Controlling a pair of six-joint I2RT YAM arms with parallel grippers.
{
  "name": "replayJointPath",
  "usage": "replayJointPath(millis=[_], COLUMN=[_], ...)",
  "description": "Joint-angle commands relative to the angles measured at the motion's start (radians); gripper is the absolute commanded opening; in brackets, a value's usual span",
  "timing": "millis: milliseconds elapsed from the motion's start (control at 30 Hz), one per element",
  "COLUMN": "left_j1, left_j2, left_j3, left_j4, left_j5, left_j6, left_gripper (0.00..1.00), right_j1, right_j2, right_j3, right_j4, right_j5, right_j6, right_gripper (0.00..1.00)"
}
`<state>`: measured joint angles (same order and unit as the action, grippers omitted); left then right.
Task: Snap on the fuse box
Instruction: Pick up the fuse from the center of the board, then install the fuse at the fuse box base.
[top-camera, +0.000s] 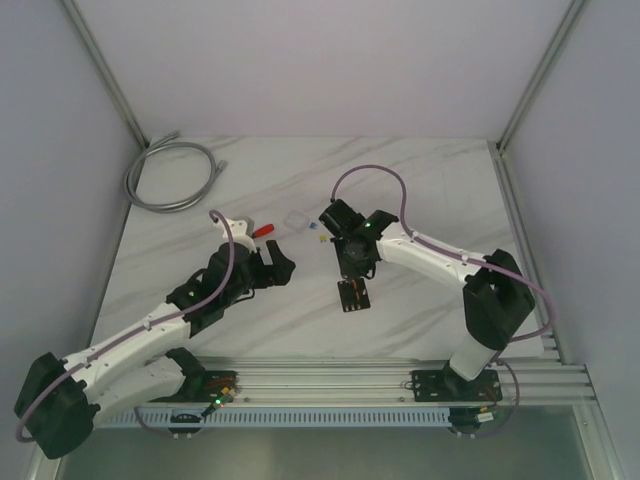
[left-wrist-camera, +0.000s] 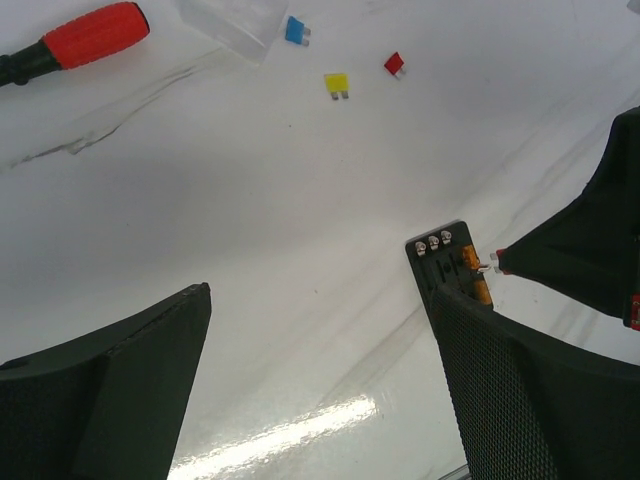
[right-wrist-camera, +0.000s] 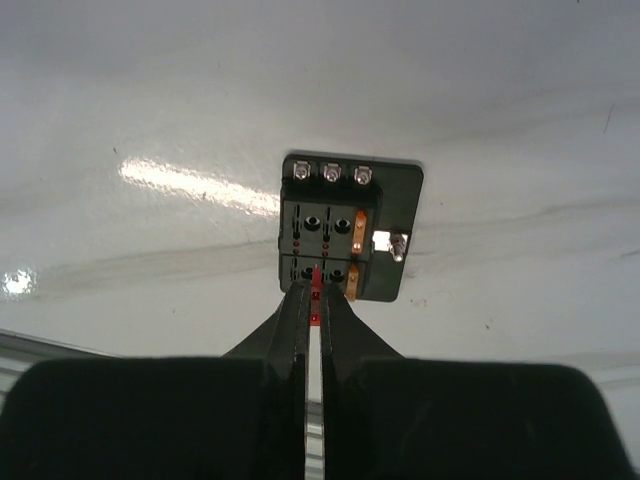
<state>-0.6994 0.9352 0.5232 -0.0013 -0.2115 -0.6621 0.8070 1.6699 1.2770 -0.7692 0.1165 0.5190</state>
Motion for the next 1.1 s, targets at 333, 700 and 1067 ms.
replayJointPath(millis=[333, 700, 1067], left_j1=[0.007, 0.008, 0.007], left_j2=[0.018, 0.016, 0.031], left_j3=[0.011, 0.009, 0.016], left_j4=[-0.005, -0.006, -0.006], left_j5=[0.010, 0.005, 0.014], left_j6=[-0.023, -0.032, -0.036], left_gripper=[1.00, 1.00, 1.00], right_j1=[0.017, 0.024, 0.026], right_j2=[0.046, 0.058, 0.060], right_j3=[-0.082, -0.108, -0.121], right_j4=[0.087, 0.122, 0.141], right_j5=[0.059, 0.064, 0.080], right_j6=[0.003, 0.012, 0.020], right_gripper=[0.00, 0.00, 0.00])
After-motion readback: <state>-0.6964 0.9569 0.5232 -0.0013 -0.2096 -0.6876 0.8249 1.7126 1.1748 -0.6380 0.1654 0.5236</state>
